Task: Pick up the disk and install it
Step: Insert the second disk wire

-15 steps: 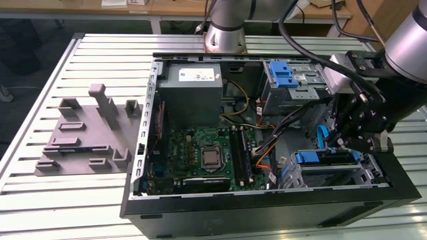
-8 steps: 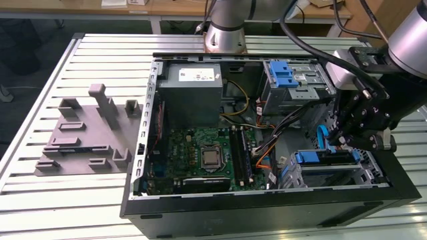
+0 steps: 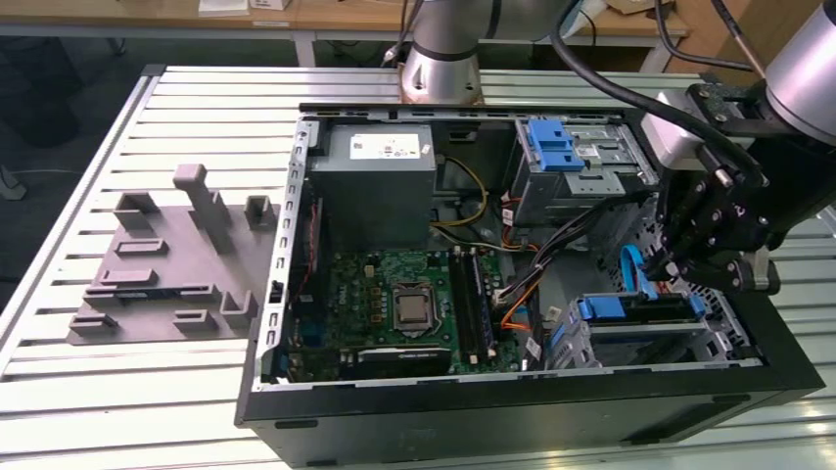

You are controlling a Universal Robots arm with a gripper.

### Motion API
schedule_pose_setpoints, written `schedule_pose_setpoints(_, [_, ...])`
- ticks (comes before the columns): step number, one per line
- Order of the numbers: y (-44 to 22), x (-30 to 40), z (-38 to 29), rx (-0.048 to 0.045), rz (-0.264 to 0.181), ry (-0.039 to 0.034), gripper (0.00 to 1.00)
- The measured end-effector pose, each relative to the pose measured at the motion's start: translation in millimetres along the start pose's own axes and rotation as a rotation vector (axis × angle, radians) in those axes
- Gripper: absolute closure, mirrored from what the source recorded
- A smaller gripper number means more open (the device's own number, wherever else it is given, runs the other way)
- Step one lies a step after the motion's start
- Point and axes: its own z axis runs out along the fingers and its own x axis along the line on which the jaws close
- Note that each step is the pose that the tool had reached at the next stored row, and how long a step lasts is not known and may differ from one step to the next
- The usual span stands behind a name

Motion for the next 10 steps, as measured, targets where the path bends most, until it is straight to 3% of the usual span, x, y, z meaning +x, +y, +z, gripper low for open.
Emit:
schedule_pose_setpoints(1, [0.0,0.0,-0.1,0.0,0.0,0.0002,0.9])
schedule_pose_setpoints(10, [0.0,0.0,-0.5,0.0,0.0,0.0003,0.89])
